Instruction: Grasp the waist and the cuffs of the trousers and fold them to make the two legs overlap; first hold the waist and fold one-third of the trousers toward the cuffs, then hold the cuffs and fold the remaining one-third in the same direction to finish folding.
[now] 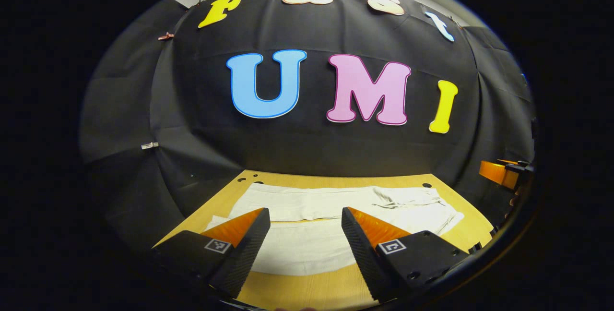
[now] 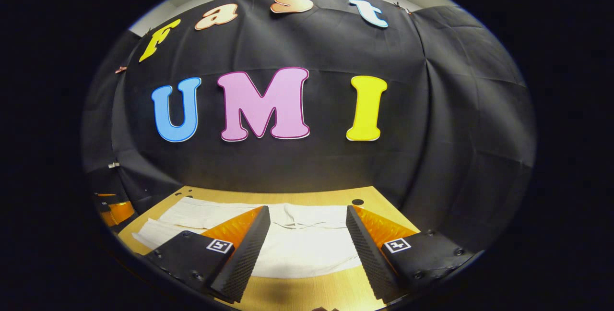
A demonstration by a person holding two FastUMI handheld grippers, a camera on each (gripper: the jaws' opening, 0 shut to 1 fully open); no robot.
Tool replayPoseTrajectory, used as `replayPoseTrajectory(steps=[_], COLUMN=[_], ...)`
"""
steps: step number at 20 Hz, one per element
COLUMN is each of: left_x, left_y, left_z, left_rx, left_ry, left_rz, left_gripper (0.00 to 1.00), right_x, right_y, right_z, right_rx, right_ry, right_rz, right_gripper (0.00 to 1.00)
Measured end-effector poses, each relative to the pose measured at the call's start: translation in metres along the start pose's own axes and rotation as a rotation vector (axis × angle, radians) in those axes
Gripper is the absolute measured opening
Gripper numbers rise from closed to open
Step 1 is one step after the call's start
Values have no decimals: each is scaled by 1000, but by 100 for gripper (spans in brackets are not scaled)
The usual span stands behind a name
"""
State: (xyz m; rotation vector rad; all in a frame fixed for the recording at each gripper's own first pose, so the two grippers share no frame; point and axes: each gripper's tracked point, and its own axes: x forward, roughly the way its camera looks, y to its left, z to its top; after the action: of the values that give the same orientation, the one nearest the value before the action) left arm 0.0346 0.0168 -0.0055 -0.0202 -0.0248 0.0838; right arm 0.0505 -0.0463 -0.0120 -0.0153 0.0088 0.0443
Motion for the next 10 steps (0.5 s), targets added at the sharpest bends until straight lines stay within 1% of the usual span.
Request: replayPoseTrajectory(steps=[2,4,7,8,10], left_x=[0,0,-2,-2,-3], left_y=[3,6,4,4,6], left_z=[1,1,-1,-4,-8], left_rx=[-8,-21,-49,-49,-35], left_ry=[-2,3,11,19,31], left_rz=[19,38,40,44,58], left_gripper=[95,95,95,96,96], right_x=[7,14,23,26,32], right_y=[-9,-16,-39,-42,-46], right_z=[0,-3,-11,-16,-24], right_rx=[-15,-2,-23,-35,-72], right_ry=[0,16,32,44,68], right_rz=[-7,5,-34,-33,-5], right_gripper=[98,98,98,98,98])
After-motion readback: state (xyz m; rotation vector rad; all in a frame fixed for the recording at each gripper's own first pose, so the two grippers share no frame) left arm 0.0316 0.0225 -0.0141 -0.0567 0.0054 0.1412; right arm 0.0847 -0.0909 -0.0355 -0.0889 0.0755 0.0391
